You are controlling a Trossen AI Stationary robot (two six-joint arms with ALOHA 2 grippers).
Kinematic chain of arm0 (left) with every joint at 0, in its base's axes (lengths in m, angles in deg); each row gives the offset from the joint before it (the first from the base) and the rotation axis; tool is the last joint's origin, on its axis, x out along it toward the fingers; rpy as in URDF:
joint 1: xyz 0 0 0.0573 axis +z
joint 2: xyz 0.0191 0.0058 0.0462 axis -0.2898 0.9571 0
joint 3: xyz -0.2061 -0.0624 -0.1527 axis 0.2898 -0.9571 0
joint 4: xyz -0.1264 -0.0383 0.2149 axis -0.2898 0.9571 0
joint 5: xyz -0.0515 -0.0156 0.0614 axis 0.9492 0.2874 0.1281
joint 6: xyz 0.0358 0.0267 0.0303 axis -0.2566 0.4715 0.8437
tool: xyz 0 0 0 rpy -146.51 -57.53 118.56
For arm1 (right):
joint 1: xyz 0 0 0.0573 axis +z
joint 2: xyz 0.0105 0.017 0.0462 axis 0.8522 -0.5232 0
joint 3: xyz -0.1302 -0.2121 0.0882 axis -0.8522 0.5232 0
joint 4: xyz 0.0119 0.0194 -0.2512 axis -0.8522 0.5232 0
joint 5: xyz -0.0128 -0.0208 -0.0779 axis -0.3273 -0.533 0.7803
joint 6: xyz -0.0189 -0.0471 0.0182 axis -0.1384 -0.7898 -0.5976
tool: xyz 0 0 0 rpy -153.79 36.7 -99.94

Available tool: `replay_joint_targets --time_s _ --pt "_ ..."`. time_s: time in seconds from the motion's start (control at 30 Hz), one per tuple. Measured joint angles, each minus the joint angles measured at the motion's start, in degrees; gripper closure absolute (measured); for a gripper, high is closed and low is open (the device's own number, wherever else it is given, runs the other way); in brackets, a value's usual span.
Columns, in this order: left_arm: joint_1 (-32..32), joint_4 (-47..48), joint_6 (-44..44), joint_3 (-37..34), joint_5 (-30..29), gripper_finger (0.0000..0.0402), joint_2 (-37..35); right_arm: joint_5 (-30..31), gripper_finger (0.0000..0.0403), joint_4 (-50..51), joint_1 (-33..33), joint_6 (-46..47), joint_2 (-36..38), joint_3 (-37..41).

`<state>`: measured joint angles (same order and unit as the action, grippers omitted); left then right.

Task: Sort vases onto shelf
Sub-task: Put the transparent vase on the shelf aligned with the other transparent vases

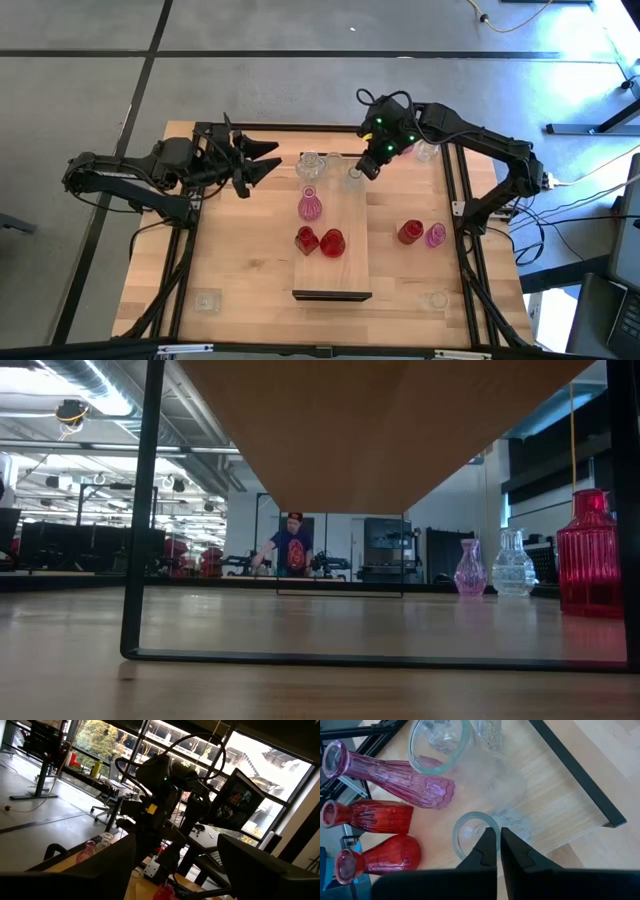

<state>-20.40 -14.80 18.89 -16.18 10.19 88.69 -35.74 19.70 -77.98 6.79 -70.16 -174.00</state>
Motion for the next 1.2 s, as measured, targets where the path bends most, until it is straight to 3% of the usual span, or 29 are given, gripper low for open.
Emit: replay_joint_targets --time_s 0.57,1.2 --pt "0.0 0.3 -0.04 0.0 0.0 0.0127 0.0 5.07 0.0385 0.76 -0.01 -0.09 -0.08 0.03" --pt "0.0 0.44 -0.02 0.0 -0.02 0.0127 0.0 2.8 0.0373 0.68 0.02 -3.67 -0.2 0.17"
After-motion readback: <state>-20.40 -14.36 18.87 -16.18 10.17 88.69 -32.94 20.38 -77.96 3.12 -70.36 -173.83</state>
